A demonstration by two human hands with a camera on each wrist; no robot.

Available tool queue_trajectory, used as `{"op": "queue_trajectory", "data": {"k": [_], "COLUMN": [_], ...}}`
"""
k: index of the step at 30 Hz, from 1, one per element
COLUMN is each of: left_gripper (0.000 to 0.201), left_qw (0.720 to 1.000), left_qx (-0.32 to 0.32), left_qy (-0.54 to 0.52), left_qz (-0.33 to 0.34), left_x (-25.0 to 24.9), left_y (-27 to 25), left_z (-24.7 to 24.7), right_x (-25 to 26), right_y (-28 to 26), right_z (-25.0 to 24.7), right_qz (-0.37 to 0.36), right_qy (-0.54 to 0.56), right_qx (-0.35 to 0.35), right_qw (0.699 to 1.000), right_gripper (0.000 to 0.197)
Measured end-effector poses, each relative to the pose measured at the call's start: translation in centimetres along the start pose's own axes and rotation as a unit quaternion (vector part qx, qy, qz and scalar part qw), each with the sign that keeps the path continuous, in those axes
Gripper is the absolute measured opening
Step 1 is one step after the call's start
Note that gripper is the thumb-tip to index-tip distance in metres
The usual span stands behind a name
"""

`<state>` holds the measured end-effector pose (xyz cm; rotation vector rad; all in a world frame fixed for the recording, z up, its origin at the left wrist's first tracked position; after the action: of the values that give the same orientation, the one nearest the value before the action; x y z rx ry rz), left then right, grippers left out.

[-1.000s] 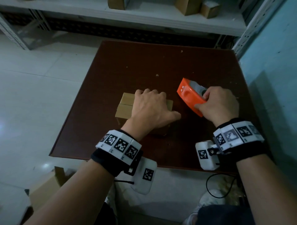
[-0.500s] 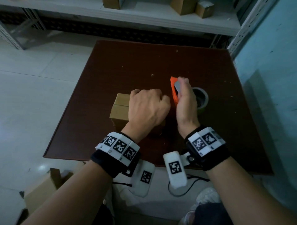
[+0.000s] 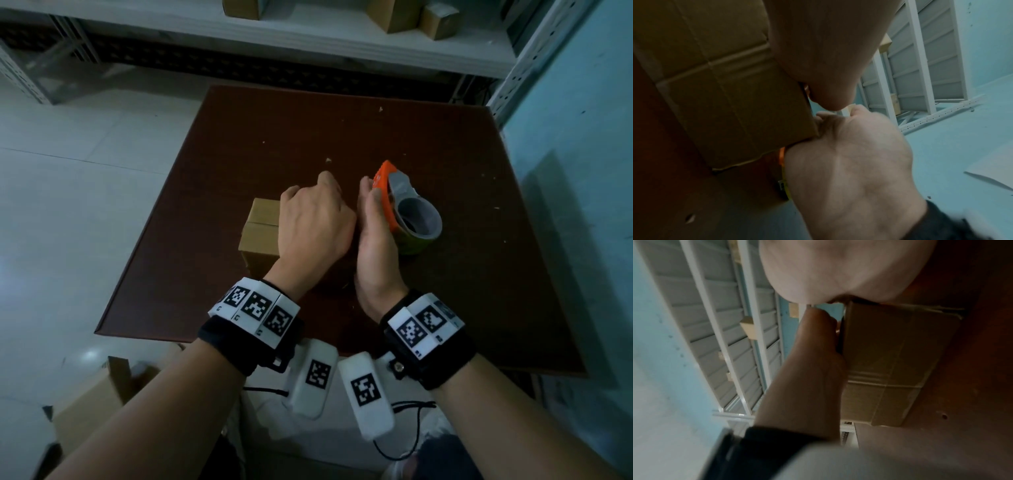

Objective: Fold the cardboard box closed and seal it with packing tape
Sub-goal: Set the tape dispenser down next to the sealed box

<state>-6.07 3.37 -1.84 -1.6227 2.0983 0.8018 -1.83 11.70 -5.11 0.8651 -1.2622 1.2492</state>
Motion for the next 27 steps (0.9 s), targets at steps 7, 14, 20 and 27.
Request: {"op": "queue_trajectory", "data": {"k": [7, 14, 20, 27], "left_gripper": [0.039, 0.024, 0.022, 0.102], "left_qw": [1.0, 0.999, 0.995, 0.928], "left_qx": [0.02, 0.03, 0.089, 0.265], "left_qy": [0.007, 0.012, 0.041, 0.229], "left_qz": [-0.008, -0.01, 0.0, 0.129], "left_x": [-0.6, -0.5, -0.4, 0.9], "left_y": [-0.3, -0.2, 0.3, -0.5], "left_z": [-0.2, -0.3, 0.2, 0.3], "right_x": [-1.7, -2.0, -2.0, 0.5], "right_y": [-0.5, -0.8, -0.2, 1.5], "right_z": [-0.4, -0.5, -0.8, -3.1], "right_qz": [0.072, 0.112, 0.168, 0.204], "right_qy": [0.074, 0.085, 0.055, -0.058], "right_qx": [-0.021, 0.002, 0.024, -0.092], "right_qw": [0.994, 0.99, 0.984, 0.973], "right_gripper": [0.087, 0.054, 0.069, 0.078]}}
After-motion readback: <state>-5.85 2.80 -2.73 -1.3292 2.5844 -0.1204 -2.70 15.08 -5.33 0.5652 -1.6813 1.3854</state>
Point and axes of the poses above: each hand's wrist, its own y-axis towards the middle knuckle, its own z-axis out of the palm, x = y × z, the point moved 5 cm from there along y, towards the middle knuckle, and after that the axes turned 2 degrees about -y, right-handed, at the moved point
